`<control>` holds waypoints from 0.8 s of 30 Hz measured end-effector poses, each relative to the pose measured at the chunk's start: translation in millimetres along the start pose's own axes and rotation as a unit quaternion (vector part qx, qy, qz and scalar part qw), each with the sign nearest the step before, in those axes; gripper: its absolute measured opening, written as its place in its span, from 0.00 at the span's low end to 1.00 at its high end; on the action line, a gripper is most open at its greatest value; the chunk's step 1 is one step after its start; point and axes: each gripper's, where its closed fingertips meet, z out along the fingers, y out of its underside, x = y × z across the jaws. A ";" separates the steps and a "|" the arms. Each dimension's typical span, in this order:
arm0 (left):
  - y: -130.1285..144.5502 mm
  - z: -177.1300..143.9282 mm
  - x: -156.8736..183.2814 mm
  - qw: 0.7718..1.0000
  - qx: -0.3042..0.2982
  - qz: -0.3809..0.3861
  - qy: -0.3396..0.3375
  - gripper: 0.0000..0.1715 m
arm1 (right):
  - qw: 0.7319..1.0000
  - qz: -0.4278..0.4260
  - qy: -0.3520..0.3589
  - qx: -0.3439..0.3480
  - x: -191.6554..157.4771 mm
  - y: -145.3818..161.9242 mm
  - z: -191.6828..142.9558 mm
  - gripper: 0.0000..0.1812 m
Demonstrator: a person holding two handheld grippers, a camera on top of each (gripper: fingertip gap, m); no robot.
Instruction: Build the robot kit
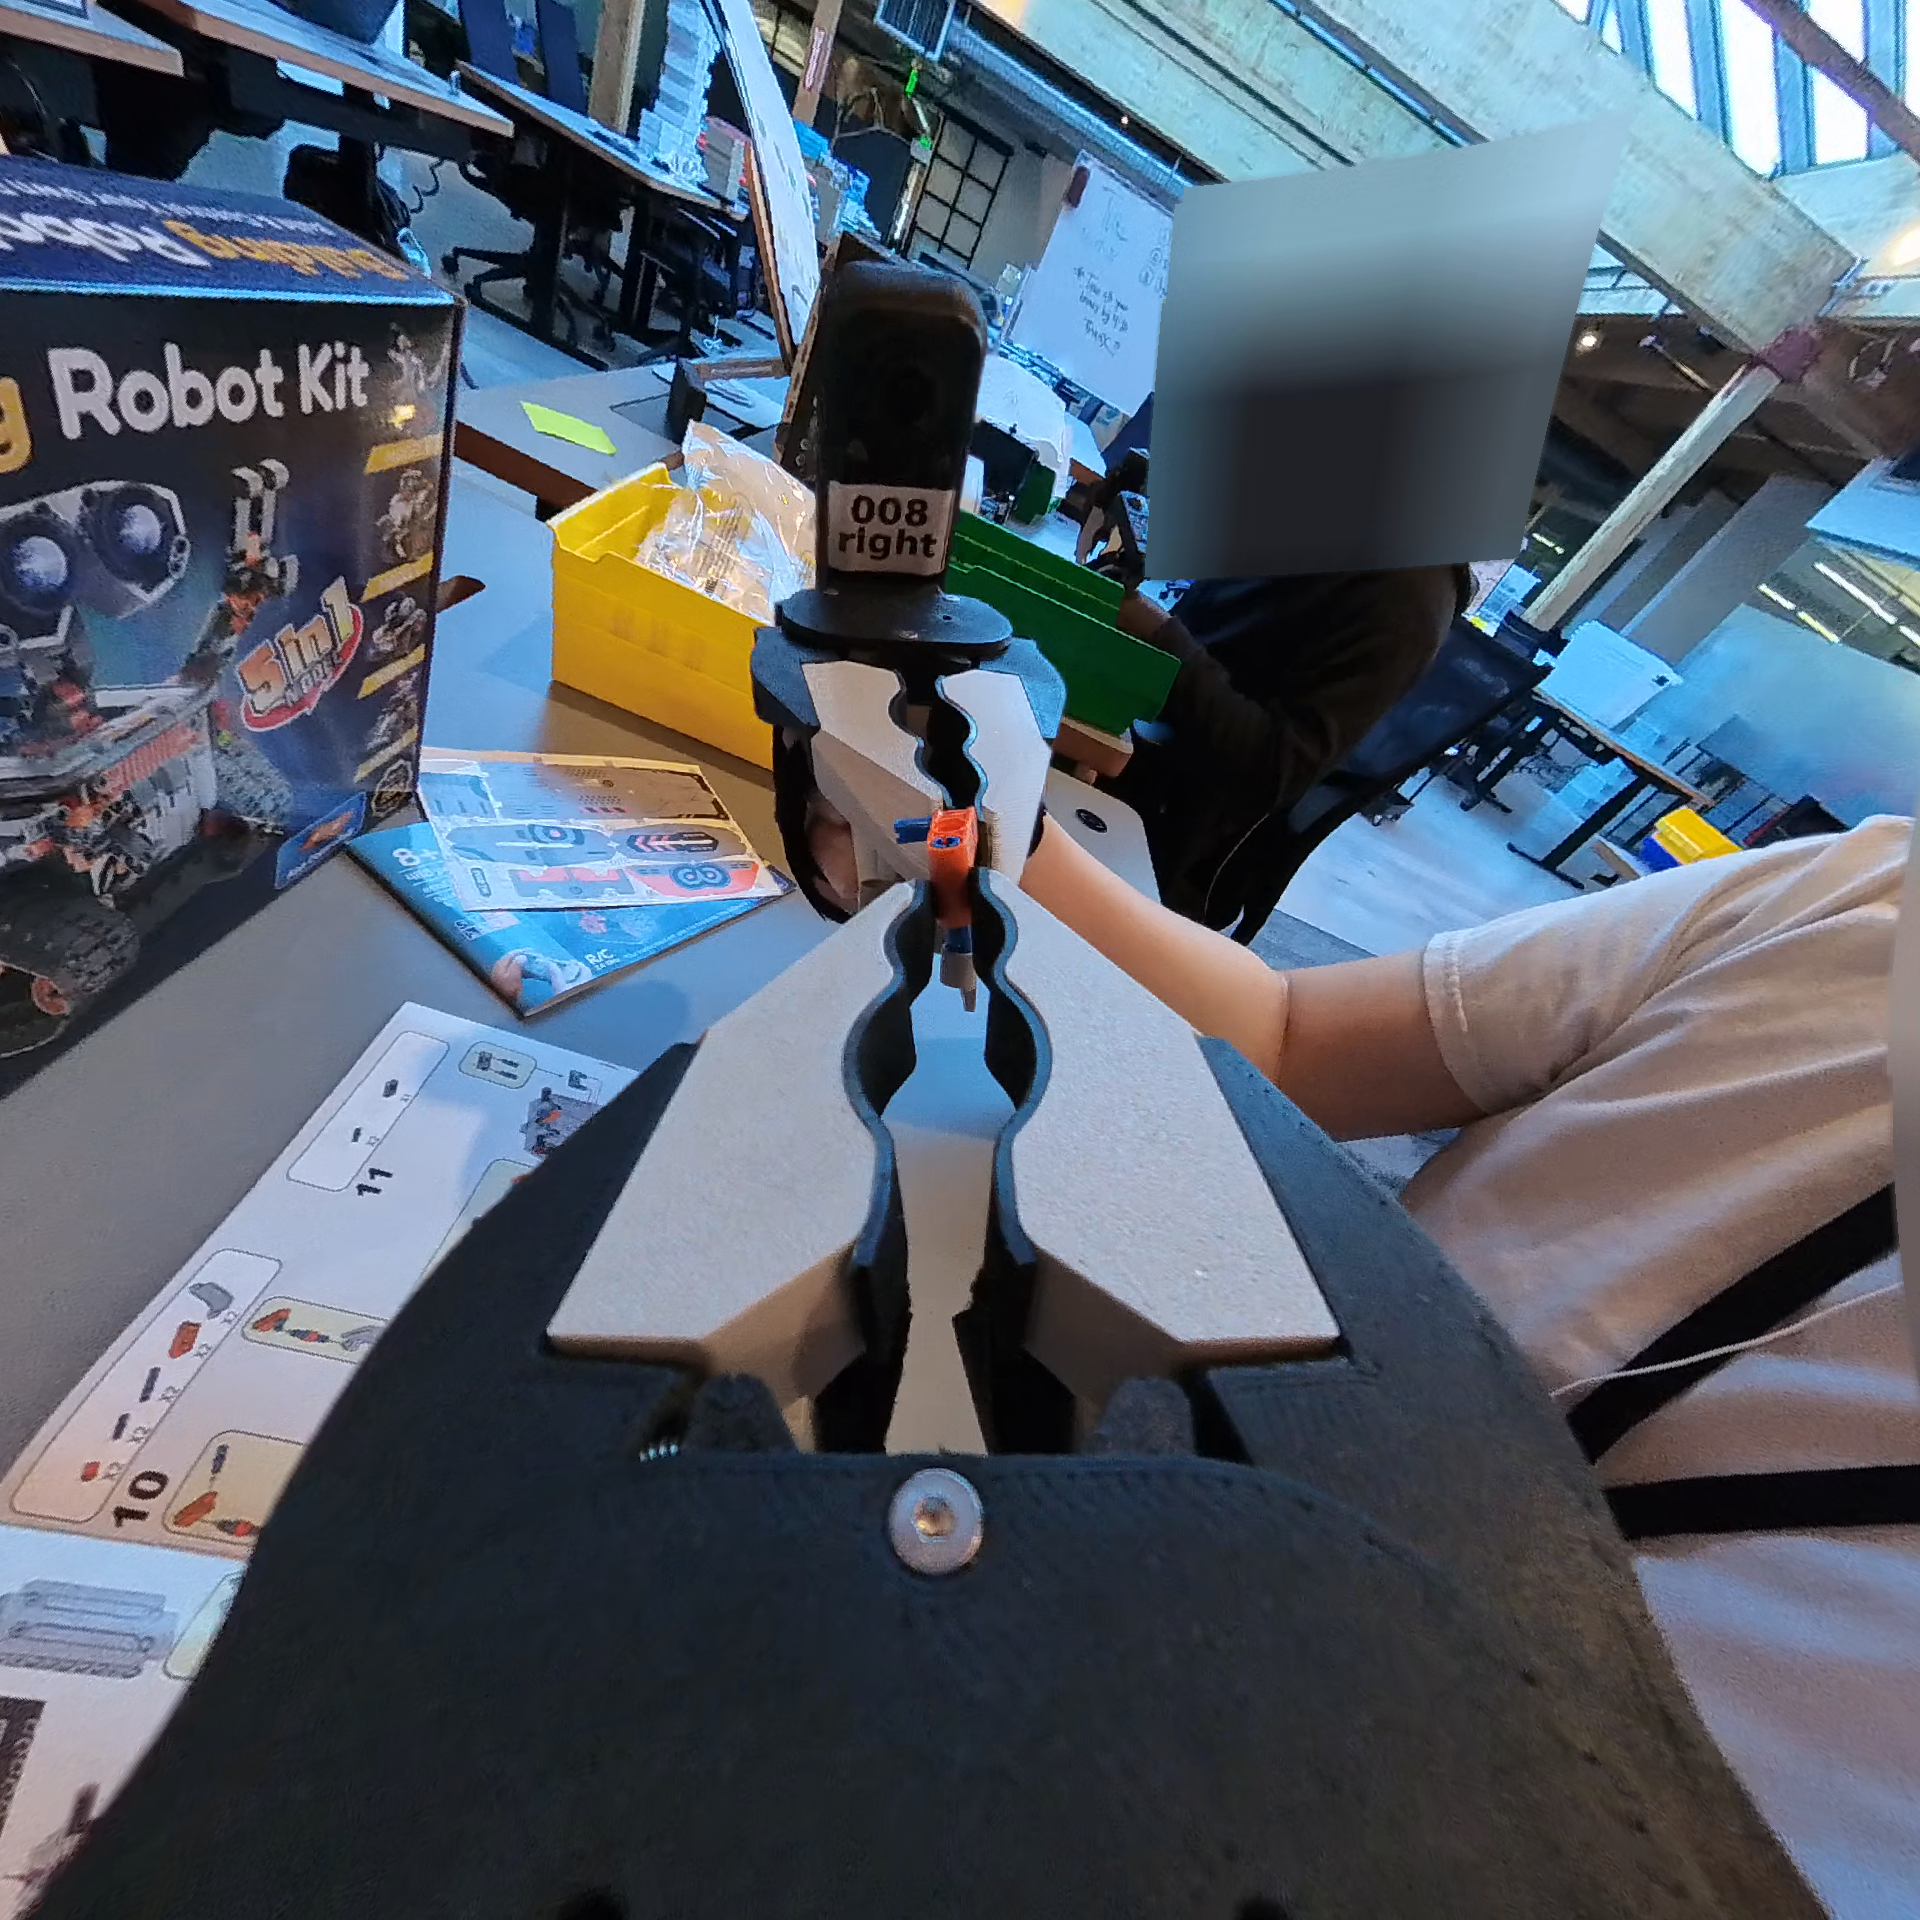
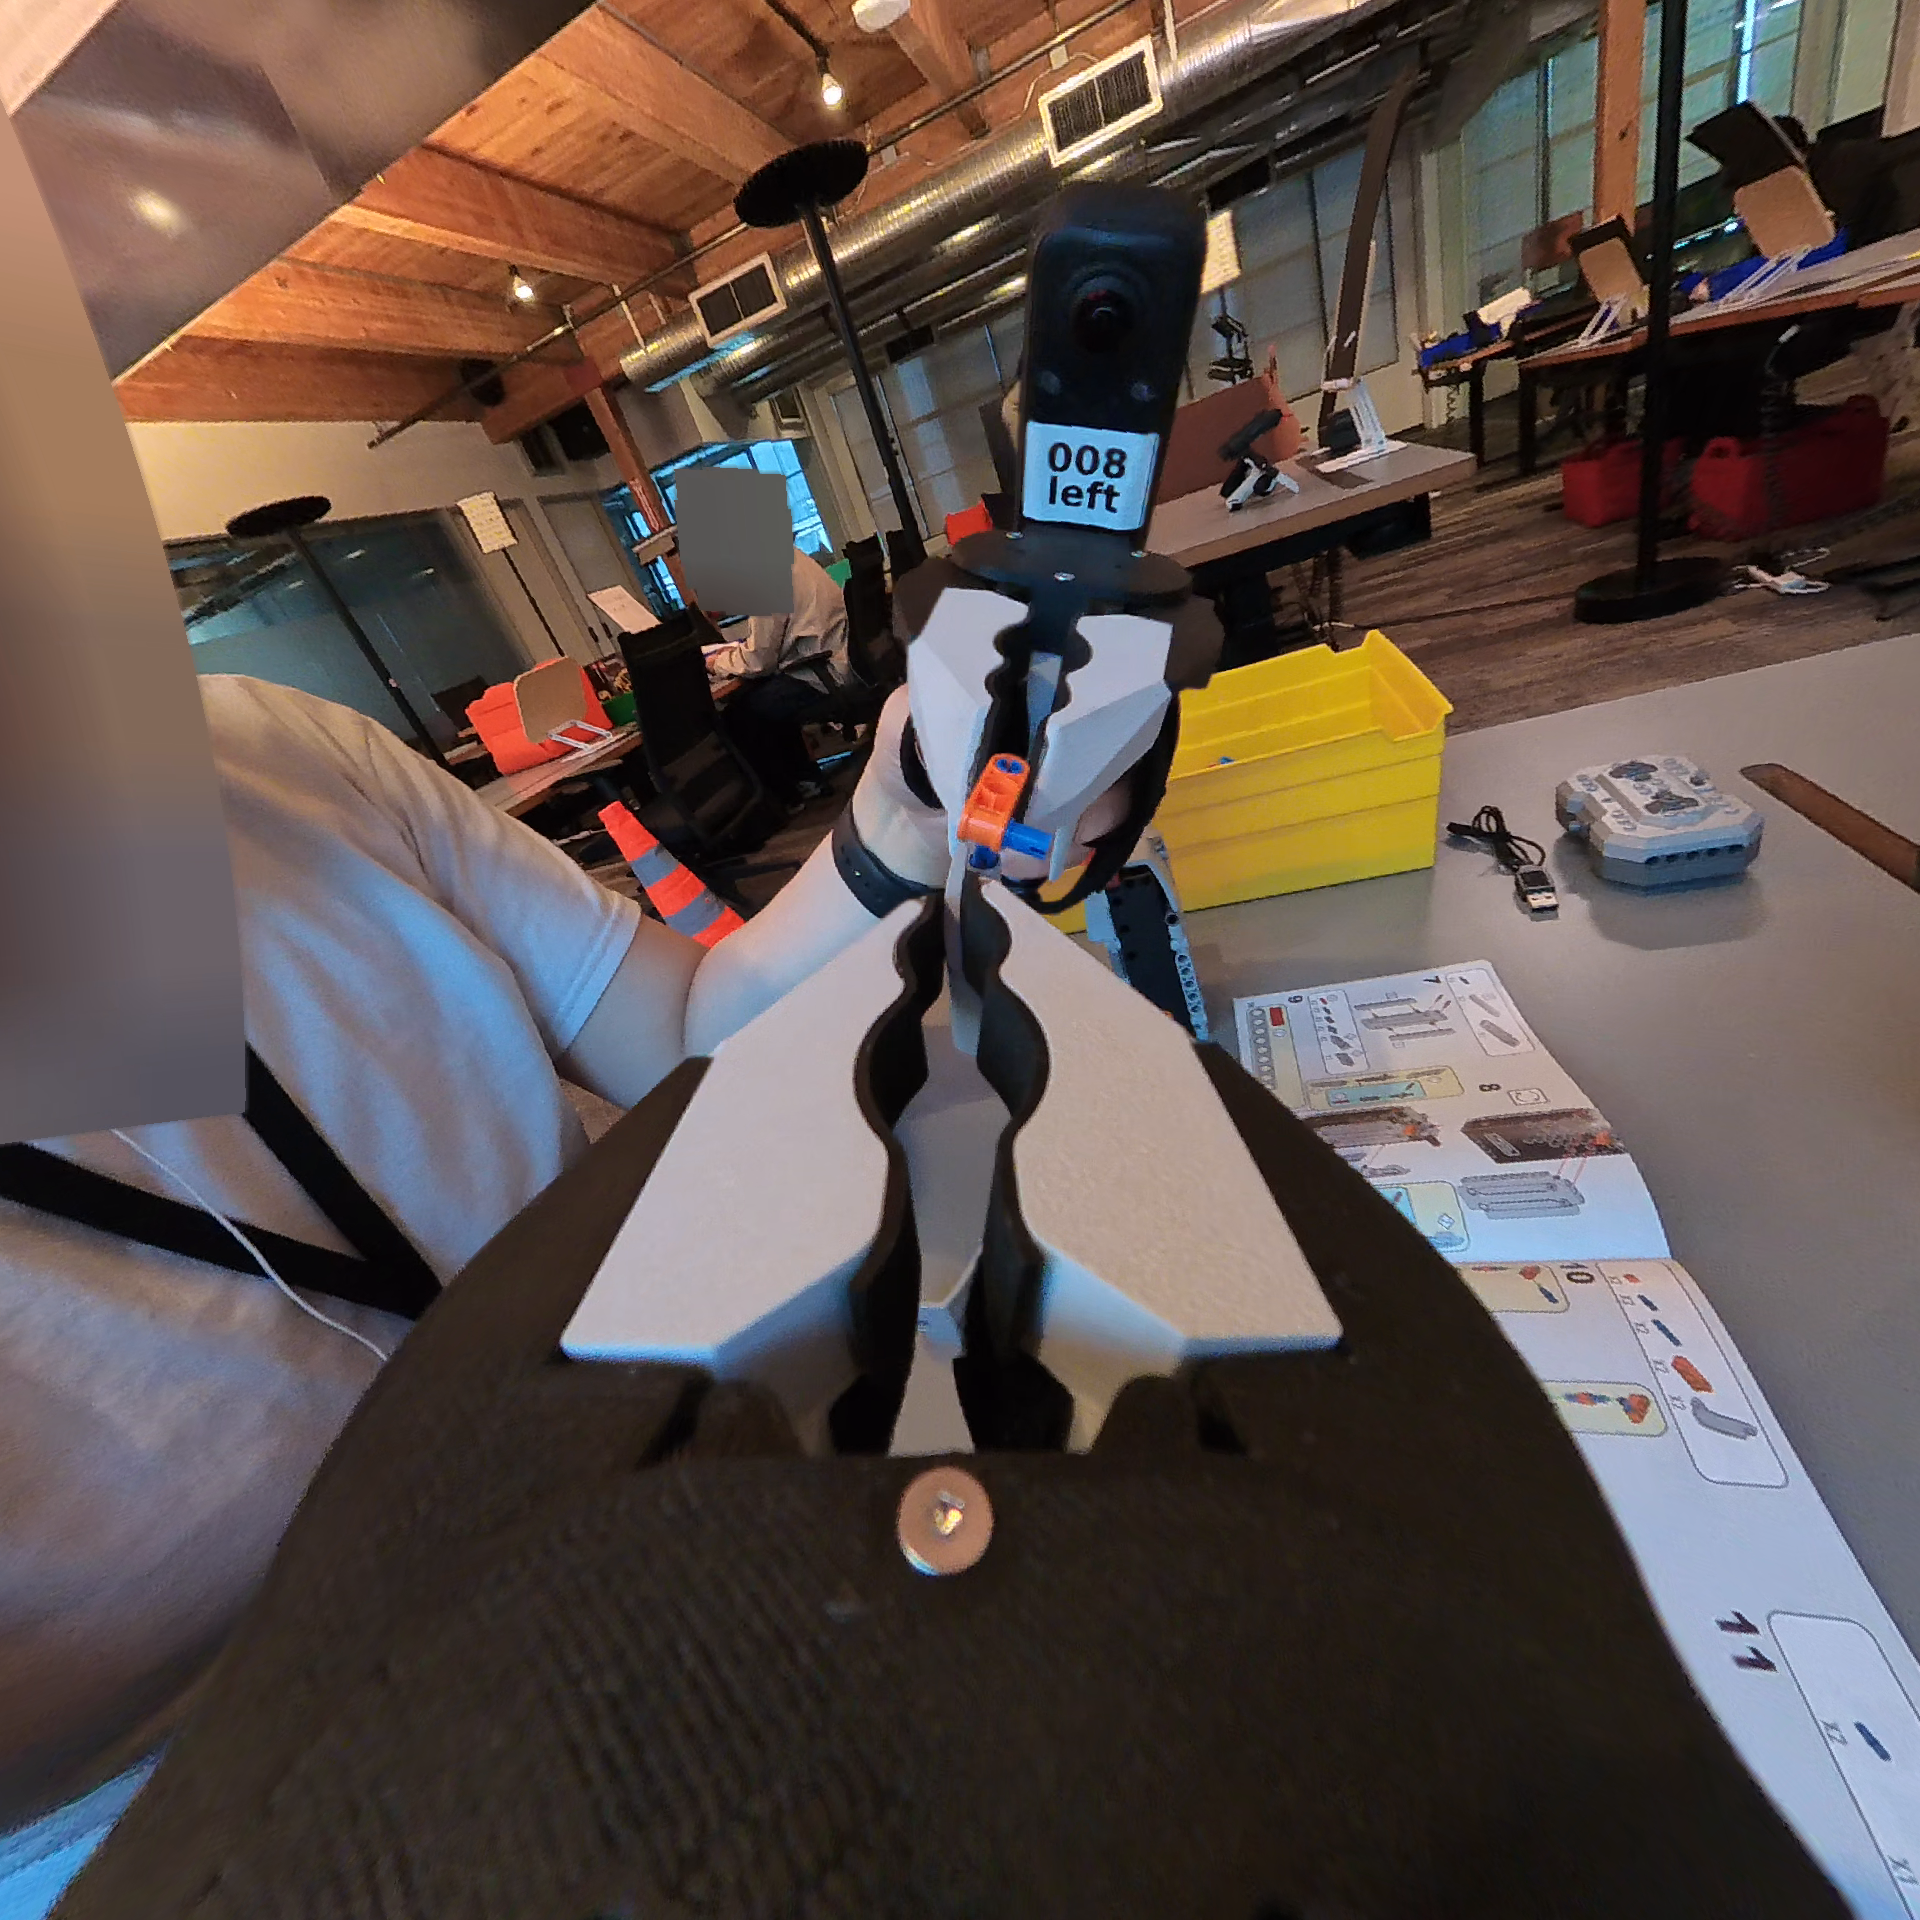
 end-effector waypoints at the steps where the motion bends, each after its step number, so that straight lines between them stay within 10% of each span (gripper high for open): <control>1: -0.2 -0.2 -0.2 1.000 -0.002 0.006 -0.006 0.03 | 1.000 0.003 -0.001 0.002 0.1 -0.3 0.2 0.00; 24: 1.7 -6.6 3.5 0.997 -0.024 0.066 -0.030 0.03 | 1.000 0.001 0.005 -0.001 -0.4 0.3 7.2 0.00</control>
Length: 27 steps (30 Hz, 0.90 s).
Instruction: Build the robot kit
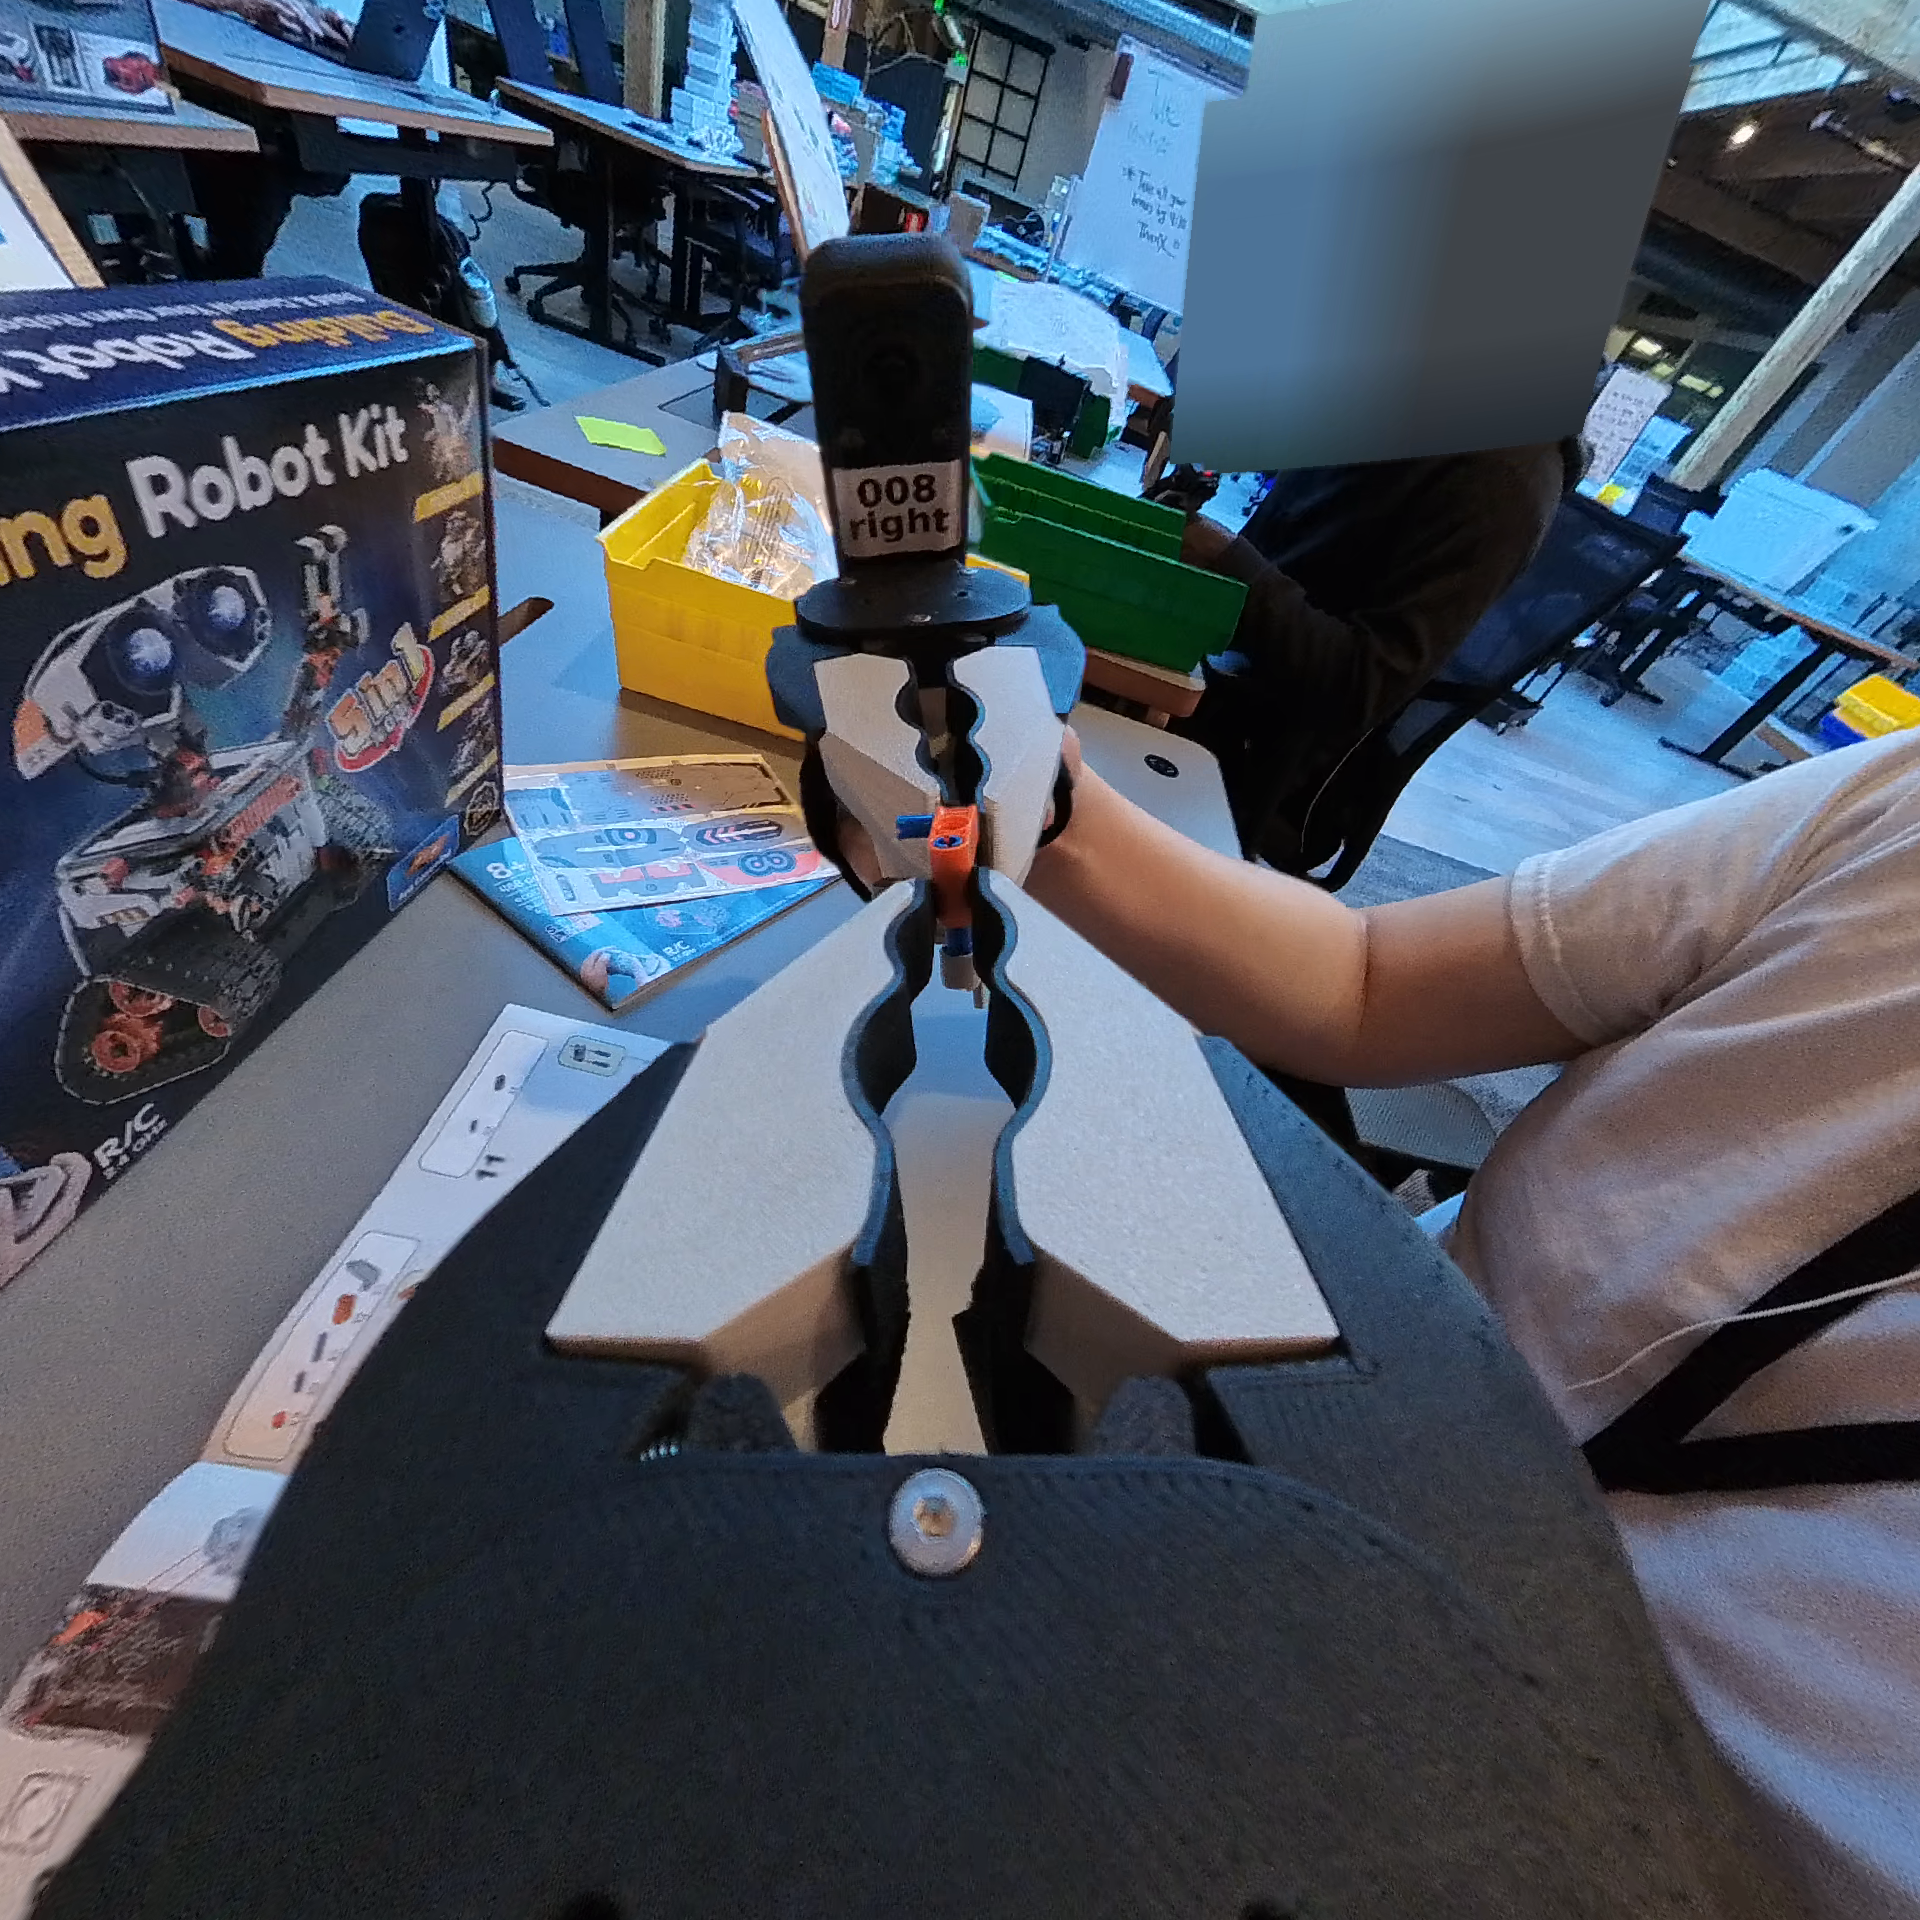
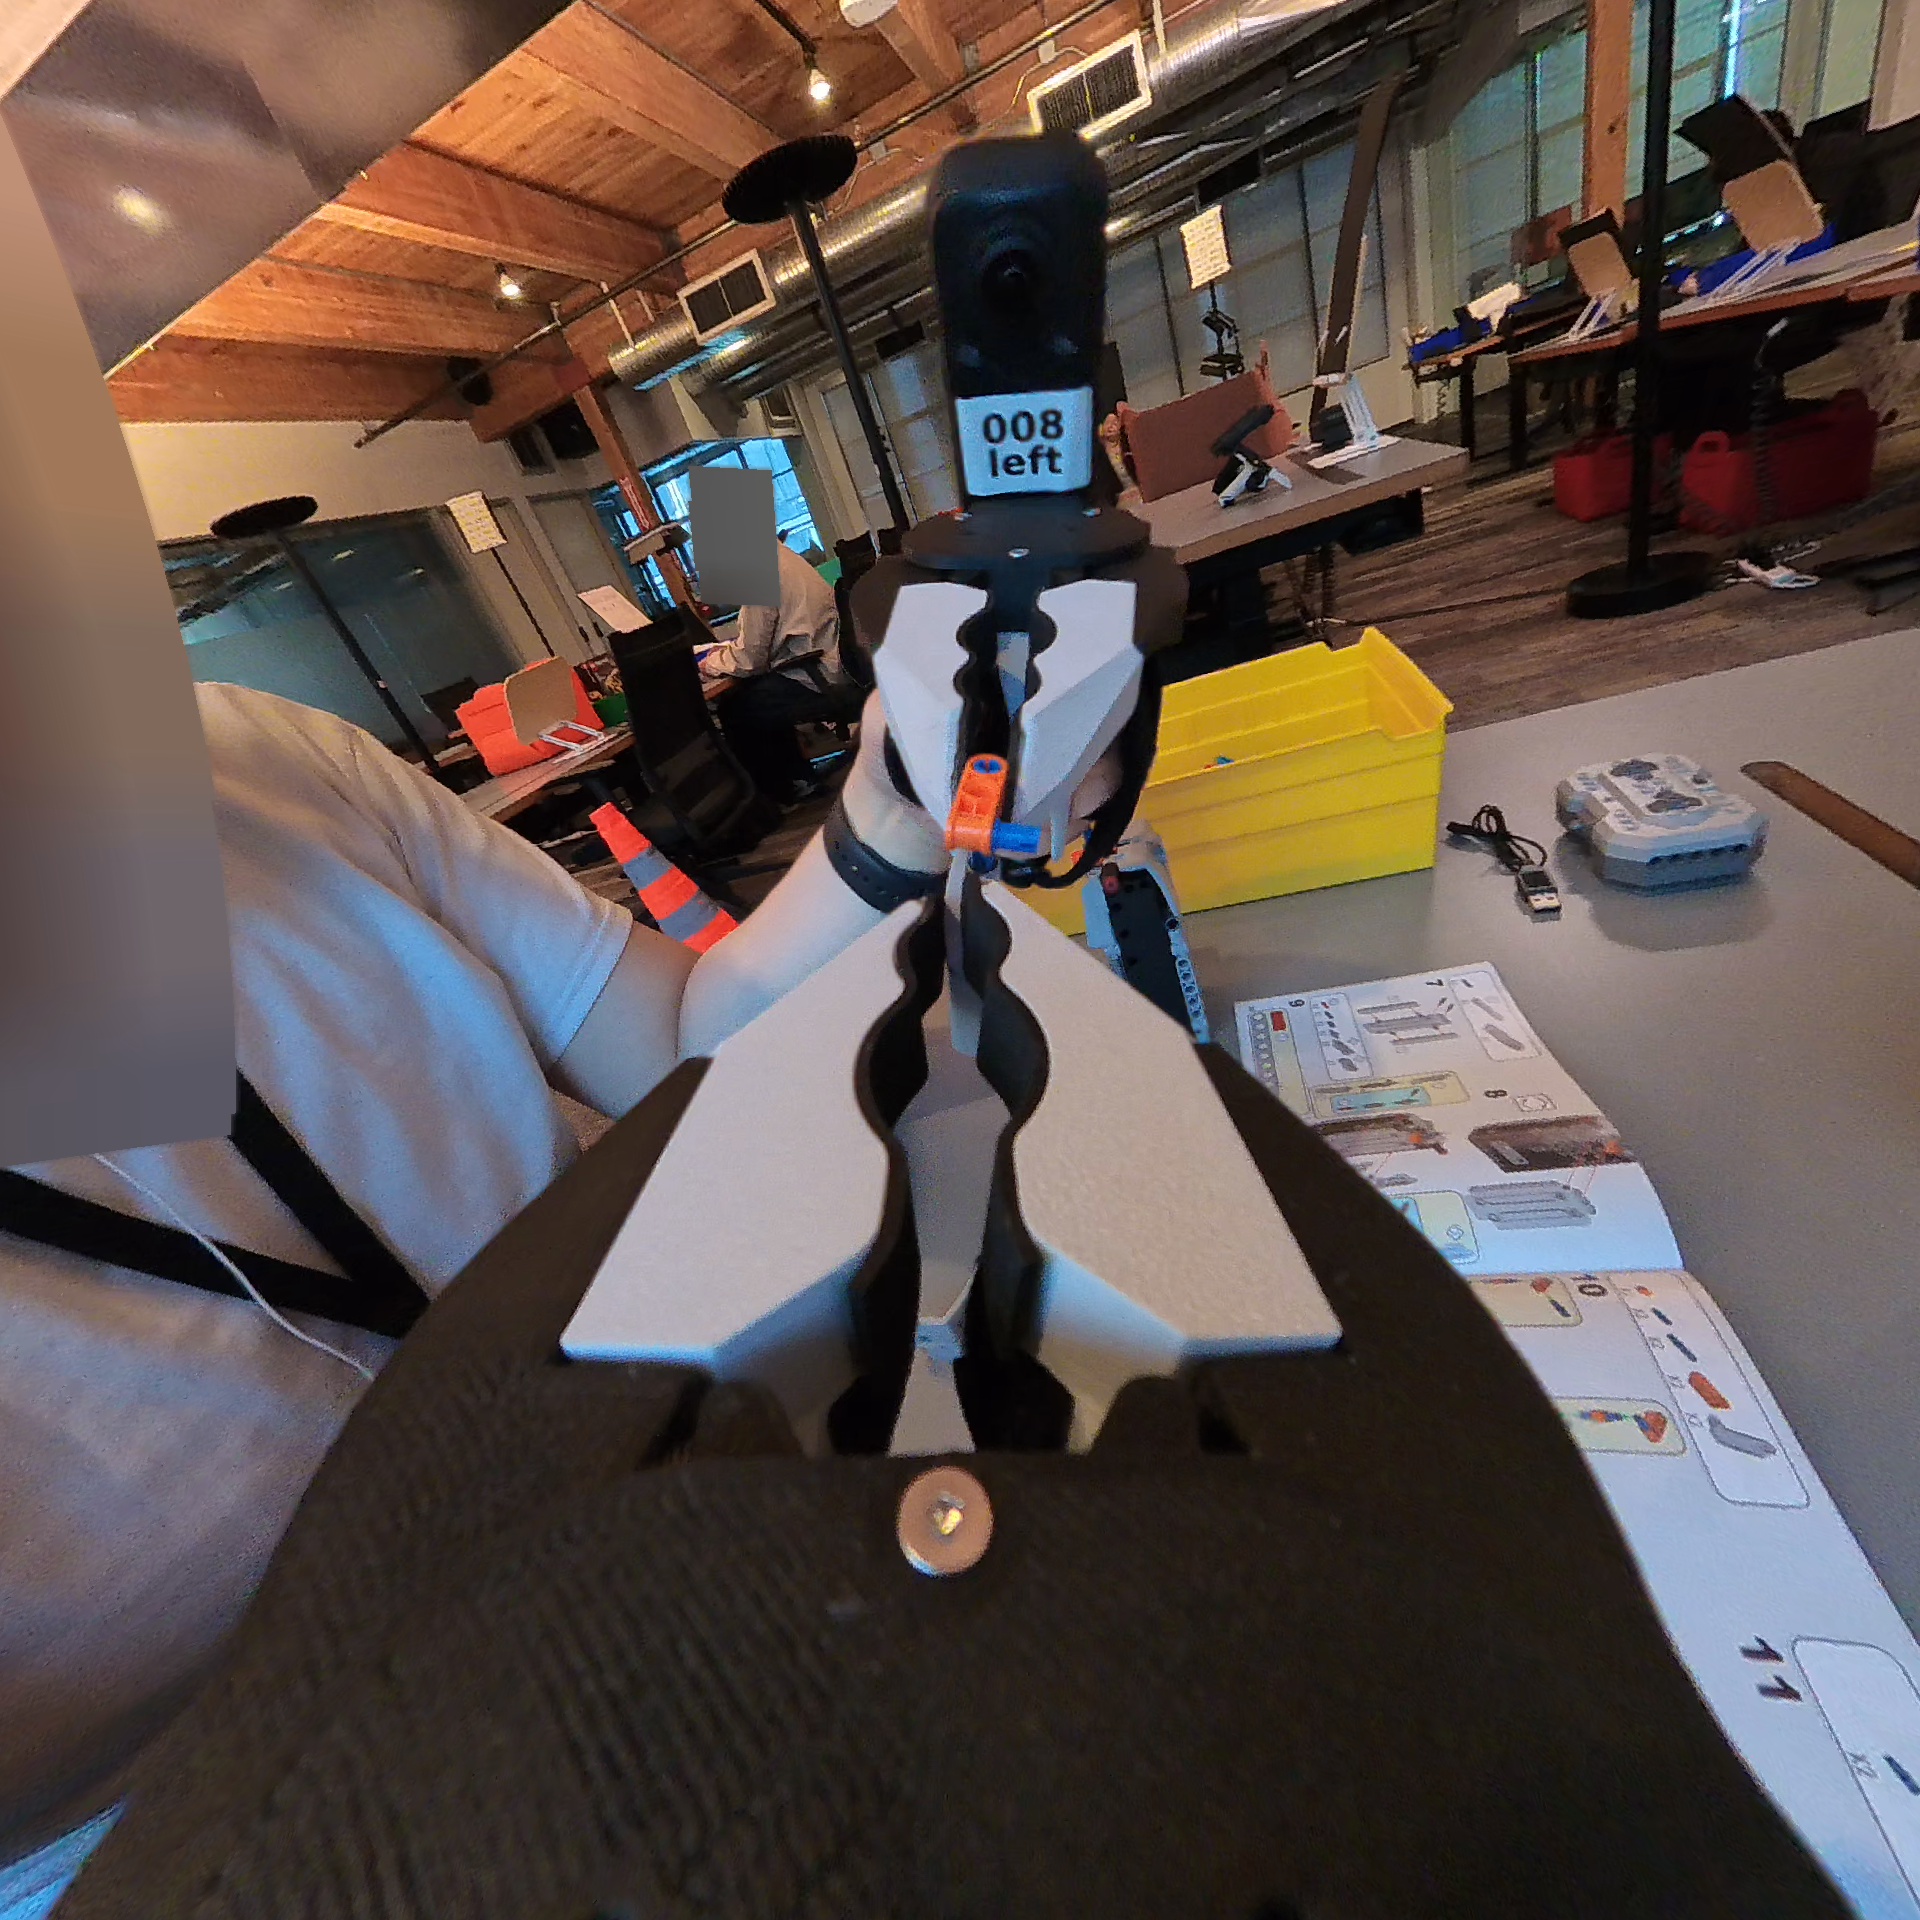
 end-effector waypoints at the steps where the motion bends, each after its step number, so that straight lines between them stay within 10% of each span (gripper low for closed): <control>1: -1.6 -0.4 1.2 1.000 0.006 -0.008 0.007 0.03 | 1.000 -0.002 -0.003 0.003 -1.6 -1.2 0.2 0.00; 27: -2.8 -1.4 2.0 1.000 0.013 -0.003 0.015 0.03 | 1.000 0.002 -0.002 0.010 -2.1 -4.3 1.9 0.00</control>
